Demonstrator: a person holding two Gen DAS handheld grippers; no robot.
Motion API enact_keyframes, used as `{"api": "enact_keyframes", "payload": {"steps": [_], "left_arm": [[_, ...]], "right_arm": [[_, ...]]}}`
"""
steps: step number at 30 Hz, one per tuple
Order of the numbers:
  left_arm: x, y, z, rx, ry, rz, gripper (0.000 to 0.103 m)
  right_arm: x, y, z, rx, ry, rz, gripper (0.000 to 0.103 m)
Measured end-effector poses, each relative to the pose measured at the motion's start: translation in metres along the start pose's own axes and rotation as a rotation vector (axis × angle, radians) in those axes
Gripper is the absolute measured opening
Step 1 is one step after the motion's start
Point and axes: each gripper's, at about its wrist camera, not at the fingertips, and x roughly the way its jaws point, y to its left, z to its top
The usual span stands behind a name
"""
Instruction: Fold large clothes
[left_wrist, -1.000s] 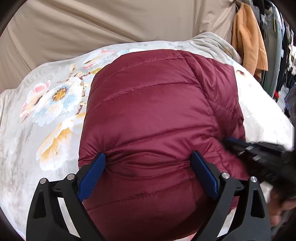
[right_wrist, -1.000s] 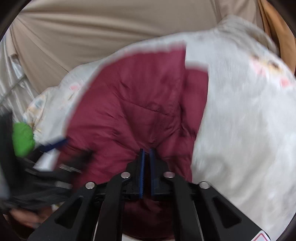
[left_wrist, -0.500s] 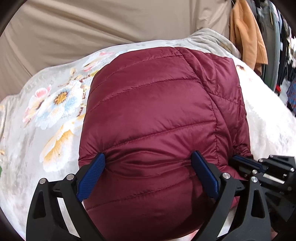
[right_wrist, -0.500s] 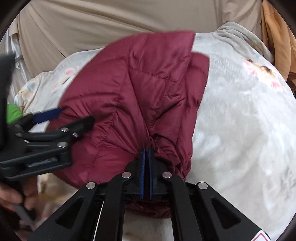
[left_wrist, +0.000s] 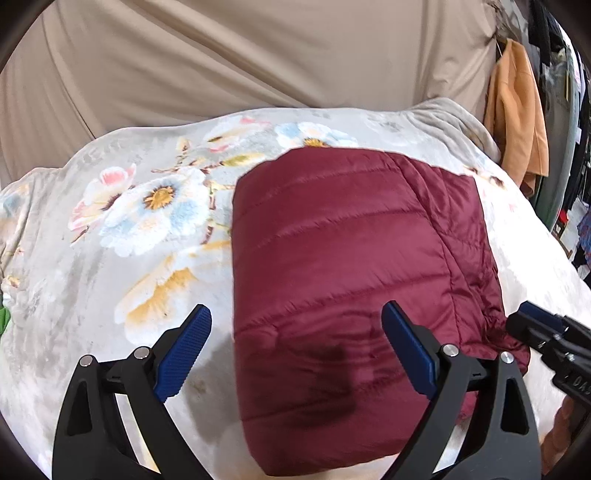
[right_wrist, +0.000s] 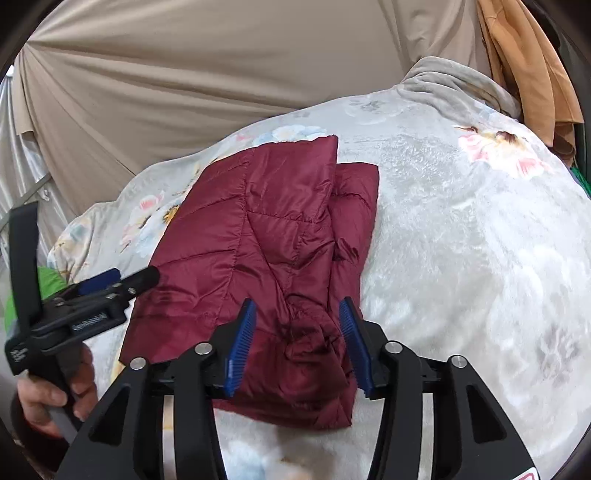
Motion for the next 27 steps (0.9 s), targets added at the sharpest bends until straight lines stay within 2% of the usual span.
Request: {"api": "enact_keyframes", "payload": {"steps": [3,7,10,14,19,22,25,27], "left_arm": [[0.003,0.011,0.004,-0.024,0.007,-0.022,0.091],[0.021,0.032,0.000,-0.084,0.082,-0.072,0.091],[0.037,0.044,-0.010,-0.135,0.137,-0.137,0.094],[0.050,0.048,-0.020,-0.178,0.155,-0.210,0.098],[0.073,0.047,-0.029,-0.249,0.221,-0.359,0.098],[0.079,0.043,-0.029,-0.257,0.234,-0.376,0.098],[0.077,0.034,-0.027,-0.229,0.227,-0.359,0.098],[0.072,0.025,-0.025,-0.193,0.215,-0.344,0.098]], "right_arm": [[0.011,0.001,0.002,-0.005,0.015,-0.018,0.061],[0.033,-0.010,-0.007,0.017,0.084,-0.081,0.065],[0.042,-0.023,-0.014,0.075,0.114,-0.032,0.068],[0.053,-0.039,-0.016,0.142,0.158,0.043,0.069],[0.063,-0.047,-0.017,0.182,0.186,0.102,0.072],[0.066,-0.045,-0.016,0.182,0.190,0.119,0.074],[0.070,-0.041,-0.013,0.166,0.190,0.126,0.074],[0.075,-0.039,-0.011,0.147,0.193,0.126,0.070]]}}
